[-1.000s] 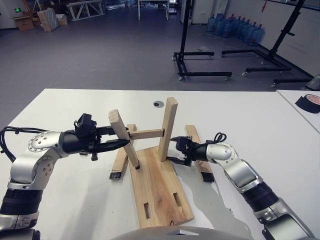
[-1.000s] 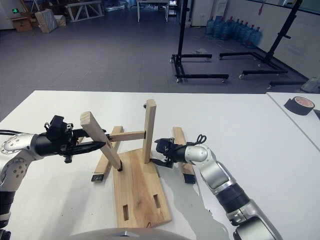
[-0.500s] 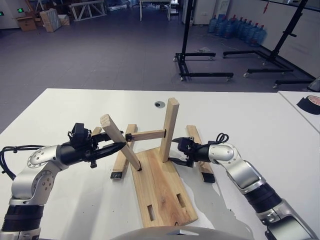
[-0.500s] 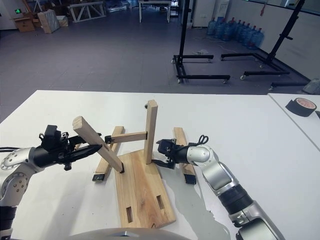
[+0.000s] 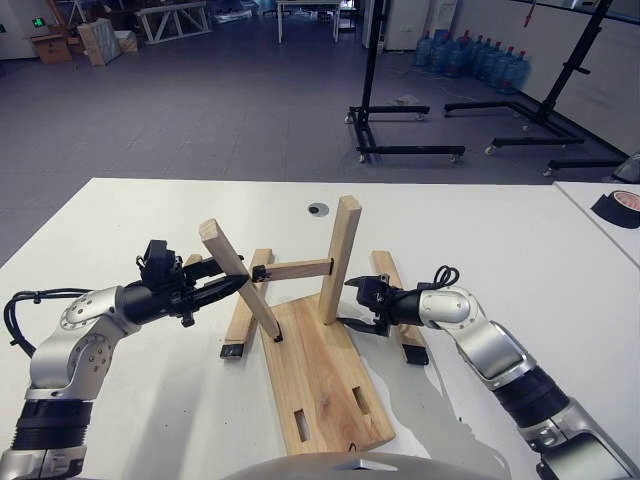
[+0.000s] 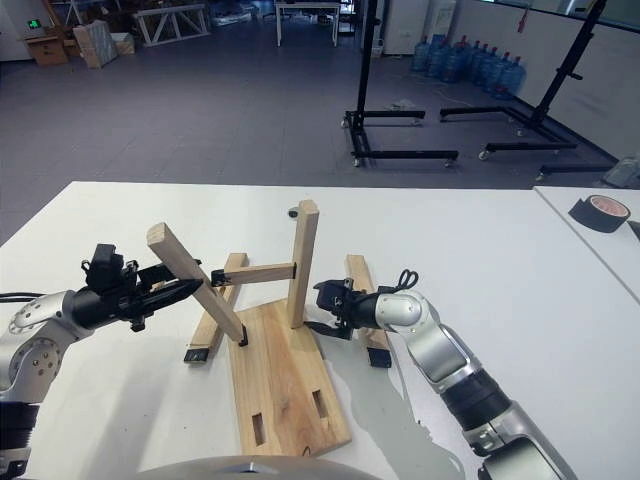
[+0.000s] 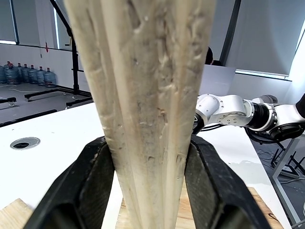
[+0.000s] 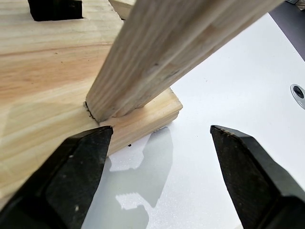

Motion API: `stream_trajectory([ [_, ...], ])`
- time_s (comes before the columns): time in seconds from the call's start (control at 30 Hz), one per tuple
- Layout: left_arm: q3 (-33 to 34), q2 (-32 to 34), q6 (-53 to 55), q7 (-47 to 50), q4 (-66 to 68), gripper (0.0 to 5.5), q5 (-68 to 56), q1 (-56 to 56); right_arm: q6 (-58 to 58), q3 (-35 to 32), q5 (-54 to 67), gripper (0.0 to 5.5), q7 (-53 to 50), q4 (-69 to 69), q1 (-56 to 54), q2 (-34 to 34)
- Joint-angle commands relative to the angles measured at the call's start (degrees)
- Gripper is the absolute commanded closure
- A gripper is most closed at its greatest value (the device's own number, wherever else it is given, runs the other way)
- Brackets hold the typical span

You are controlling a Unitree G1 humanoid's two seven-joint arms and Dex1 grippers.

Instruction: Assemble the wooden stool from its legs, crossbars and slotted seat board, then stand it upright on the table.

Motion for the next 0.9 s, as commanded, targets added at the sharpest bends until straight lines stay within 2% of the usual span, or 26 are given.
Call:
stream_trajectory([
  [0.03,-4.9,1.1,1.8,7.2,5.8,3.49,11.2,2.4,2.2,3.7,-3.3,1.72,2.4,3.3,3.0,-2.3],
  [0.27,-6.8,1.8,-0.1,9.4,9.6,3.49,14.0,1.6,1.4,4.2,-3.4,1.72,2.1,3.4,2.7,-2.2],
  [0.47,-8.7,2.7,3.3,11.9,12.8,3.49,14.5,0.8,0.7,4.2,-3.5,1.72,1.6,3.8,2.5,-1.8],
  [0.77,-11.6,3.7,2.9,11.0,12.5,3.49,16.3,1.8,0.3,3.8,-3.3,1.72,1.3,3.6,2.5,-1.7],
  [0.83,-12.2,3.8,2.3,10.5,12.1,3.49,16.7,2.0,0.5,2.4,-1.8,1.72,1.5,1.8,3.2,-2.2],
  [0.9,-13.0,4.1,1.7,9.9,11.1,3.49,17.0,2.4,3.4,-1.8,3.3,1.72,3.2,-3.7,4.3,-3.4],
])
